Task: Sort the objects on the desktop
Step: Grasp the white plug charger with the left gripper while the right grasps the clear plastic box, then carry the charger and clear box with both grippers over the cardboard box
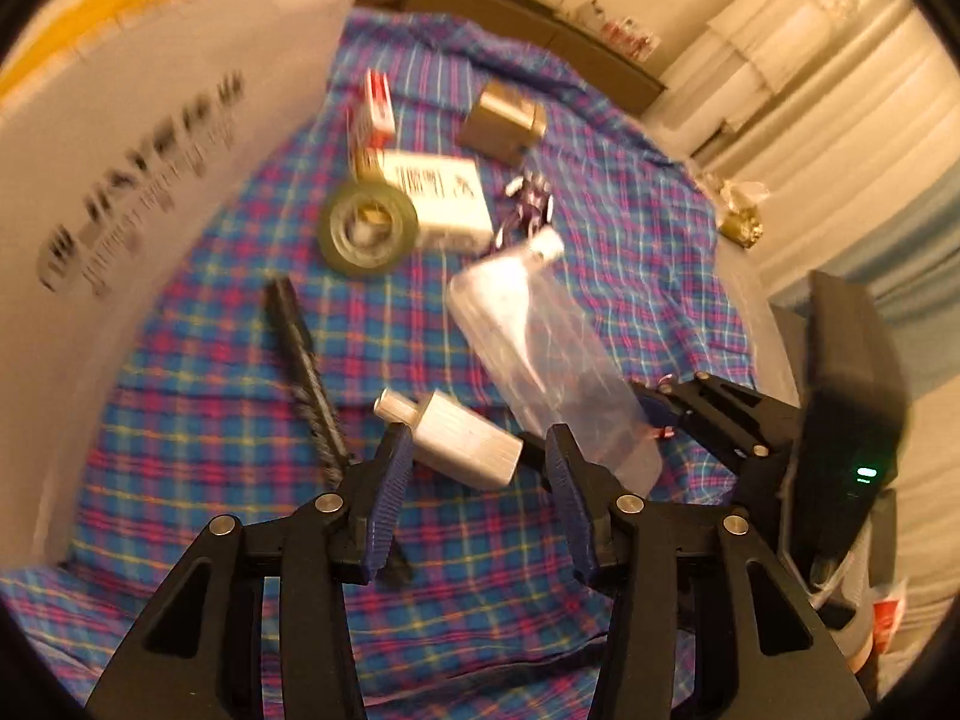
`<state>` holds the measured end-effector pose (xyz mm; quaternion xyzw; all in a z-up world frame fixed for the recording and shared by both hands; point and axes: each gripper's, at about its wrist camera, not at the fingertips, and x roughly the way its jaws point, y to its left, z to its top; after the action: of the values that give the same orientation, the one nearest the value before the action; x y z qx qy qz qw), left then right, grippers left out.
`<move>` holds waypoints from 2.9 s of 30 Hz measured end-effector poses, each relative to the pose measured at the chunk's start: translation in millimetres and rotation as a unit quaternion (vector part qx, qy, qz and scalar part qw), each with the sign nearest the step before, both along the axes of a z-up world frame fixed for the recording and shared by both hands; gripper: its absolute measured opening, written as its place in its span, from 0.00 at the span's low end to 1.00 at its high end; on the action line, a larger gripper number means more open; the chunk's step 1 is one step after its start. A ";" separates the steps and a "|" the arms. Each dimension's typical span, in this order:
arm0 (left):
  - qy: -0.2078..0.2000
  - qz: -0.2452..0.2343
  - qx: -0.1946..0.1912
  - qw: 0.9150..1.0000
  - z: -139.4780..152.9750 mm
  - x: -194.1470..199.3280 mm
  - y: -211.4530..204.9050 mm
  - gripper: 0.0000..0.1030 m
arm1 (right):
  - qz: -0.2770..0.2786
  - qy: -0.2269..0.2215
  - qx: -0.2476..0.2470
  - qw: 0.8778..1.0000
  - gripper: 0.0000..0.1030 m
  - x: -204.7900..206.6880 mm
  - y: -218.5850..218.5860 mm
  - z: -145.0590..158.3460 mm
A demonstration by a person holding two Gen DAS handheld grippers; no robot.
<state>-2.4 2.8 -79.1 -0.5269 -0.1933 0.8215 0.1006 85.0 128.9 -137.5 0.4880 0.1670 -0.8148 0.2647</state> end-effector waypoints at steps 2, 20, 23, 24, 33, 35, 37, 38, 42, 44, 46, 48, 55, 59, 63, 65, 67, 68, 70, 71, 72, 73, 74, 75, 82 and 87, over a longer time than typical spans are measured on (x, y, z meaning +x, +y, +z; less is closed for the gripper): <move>-0.019 0.006 -0.004 1.000 -7.3 -5.5 7.6 0.48 | -0.007 -0.004 -0.004 1.000 0.51 -0.4 3.8 0.8; 0.009 0.016 -0.004 1.000 -5.1 -3.6 -0.7 0.51 | -0.028 -0.001 -0.034 0.999 0.51 5.1 14.4 15.5; 0.024 0.012 -0.005 1.000 3.7 0.1 -3.1 0.51 | -0.031 0.003 -0.039 0.999 0.51 5.8 14.2 20.6; 0.027 0.014 -0.007 1.000 6.1 0.9 -4.7 0.51 | -0.032 0.004 -0.041 0.999 0.51 5.7 14.1 22.4; 0.073 0.007 -0.020 0.997 32.7 7.1 -7.9 0.51 | -0.037 0.014 -0.075 0.996 0.51 8.1 14.1 40.3; 0.085 0.005 -0.023 0.996 40.0 9.6 -7.9 0.51 | -0.038 0.021 -0.079 0.996 0.51 10.1 13.7 46.3; 0.095 0.003 -0.021 0.995 47.1 12.3 -10.0 0.51 | -0.040 0.030 -0.085 0.995 0.51 13.0 13.0 53.9; 0.099 0.003 -0.021 0.995 49.7 13.8 -10.6 0.51 | -0.037 0.033 -0.091 0.995 0.51 14.0 13.0 56.8; 0.115 0.006 -0.013 0.993 62.5 19.0 -19.5 0.51 | -0.045 0.043 -0.099 0.993 0.51 17.3 11.4 67.3; 0.124 0.008 -0.009 0.992 70.3 22.3 -25.7 0.51 | -0.047 0.044 -0.104 0.993 0.51 18.7 8.7 71.4; 0.134 0.011 -0.006 0.991 77.6 25.5 -32.5 0.51 | -0.047 0.048 -0.105 0.992 0.51 21.7 3.1 77.8; 0.145 0.015 -0.002 0.989 85.4 29.1 -39.7 0.51 | -0.045 0.052 -0.105 0.992 0.51 24.8 -3.0 83.5; 0.172 0.031 0.010 0.985 106.6 35.4 -62.9 0.51 | -0.026 0.073 -0.102 0.992 0.51 33.8 -34.4 113.0; 0.185 0.042 0.018 0.982 118.1 39.0 -79.5 0.51 | -0.014 0.088 -0.096 0.991 0.51 35.1 -56.0 132.8; 0.197 0.055 0.024 0.979 126.8 41.7 -97.5 0.51 | -0.001 0.099 -0.089 0.991 0.51 34.8 -75.5 147.4; 0.200 0.062 0.028 0.977 130.2 41.9 -108.2 0.51 | 0.005 0.105 -0.085 0.991 0.51 35.6 -85.6 152.9; 0.202 0.068 0.030 0.976 132.2 42.6 -117.8 0.51 | 0.011 0.110 -0.081 0.991 0.51 35.1 -96.5 158.2; 0.203 0.070 0.030 0.976 132.9 42.8 -122.3 0.51 | 0.014 0.111 -0.080 0.991 0.51 35.2 -100.1 160.5; 0.205 0.074 0.030 0.976 133.9 42.8 -130.3 0.51 | 0.020 0.114 -0.074 0.990 0.51 31.7 -111.4 163.9; 0.204 0.078 0.030 0.975 134.3 42.2 -136.2 0.51 | 0.022 0.115 -0.073 0.990 0.51 30.2 -114.5 164.7; 0.204 0.081 0.031 0.975 134.6 41.6 -139.8 0.51 | 0.026 0.116 -0.071 0.990 0.51 28.7 -119.5 166.5; 0.204 0.083 0.032 0.975 135.3 40.3 -144.6 0.51 | 0.029 0.118 -0.068 0.990 0.51 27.1 -125.8 168.6; 0.204 0.086 0.034 0.975 135.8 39.4 -149.6 0.51 | 0.032 0.118 -0.067 0.990 0.51 25.9 -129.1 169.6; 0.204 0.089 0.036 0.974 136.4 38.5 -154.3 0.51 | 0.035 0.120 -0.064 0.990 0.51 24.8 -134.0 171.1; 0.194 0.104 0.039 0.975 134.1 27.2 -179.6 0.51 | 0.054 0.126 -0.047 0.989 0.51 12.3 -168.0 176.7; 0.187 0.121 0.032 0.974 131.8 17.6 -197.0 0.51 | 0.064 0.123 -0.038 0.990 0.51 -0.5 -186.3 176.2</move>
<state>15.2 -194.2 52.7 -0.3332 -0.2597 0.9049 0.0522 84.4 -57.4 38.6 0.3620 0.1981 -0.8556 0.3125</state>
